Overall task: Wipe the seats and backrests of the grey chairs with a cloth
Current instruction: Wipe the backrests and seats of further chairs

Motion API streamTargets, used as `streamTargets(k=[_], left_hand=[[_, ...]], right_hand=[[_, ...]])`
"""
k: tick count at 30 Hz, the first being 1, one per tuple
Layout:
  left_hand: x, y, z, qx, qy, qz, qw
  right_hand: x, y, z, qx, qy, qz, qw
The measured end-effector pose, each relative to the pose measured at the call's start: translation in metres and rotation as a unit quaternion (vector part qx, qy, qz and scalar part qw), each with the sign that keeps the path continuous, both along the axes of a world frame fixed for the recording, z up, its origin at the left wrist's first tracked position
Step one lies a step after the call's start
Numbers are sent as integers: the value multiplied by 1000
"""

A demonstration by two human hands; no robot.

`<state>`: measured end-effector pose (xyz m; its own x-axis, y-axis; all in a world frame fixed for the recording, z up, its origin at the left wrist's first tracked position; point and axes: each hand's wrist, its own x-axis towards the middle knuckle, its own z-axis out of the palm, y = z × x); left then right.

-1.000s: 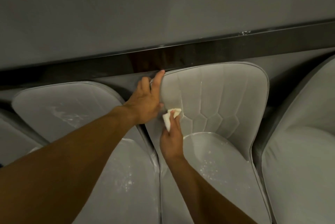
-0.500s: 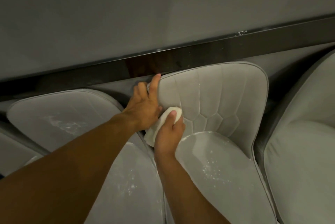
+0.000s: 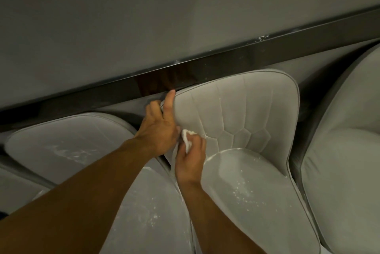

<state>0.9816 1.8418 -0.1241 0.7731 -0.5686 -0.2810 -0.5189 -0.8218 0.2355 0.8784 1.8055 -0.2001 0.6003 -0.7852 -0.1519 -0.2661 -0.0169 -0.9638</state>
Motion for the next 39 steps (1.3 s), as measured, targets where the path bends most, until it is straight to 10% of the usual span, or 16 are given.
streamTargets(k=[8,17,25,32,39], left_hand=[[1,2,1,6,-15,-3,1000],[0,1,7,8,-3,-11,1000],[4,4,7,16,20,-19,1000],[4,-2,13,27,60,2,998],[4,0,11,23,40,-4,999]], right_hand=[[15,-84,41,-62,-50,-166,983],[-2,-63,14,-139,-12,46,989],[11,-109,59,-128,-7,-66,990],[-26,-63,-7,-114,2,145,983],[12,-90,57,-17,-32,-158,987]])
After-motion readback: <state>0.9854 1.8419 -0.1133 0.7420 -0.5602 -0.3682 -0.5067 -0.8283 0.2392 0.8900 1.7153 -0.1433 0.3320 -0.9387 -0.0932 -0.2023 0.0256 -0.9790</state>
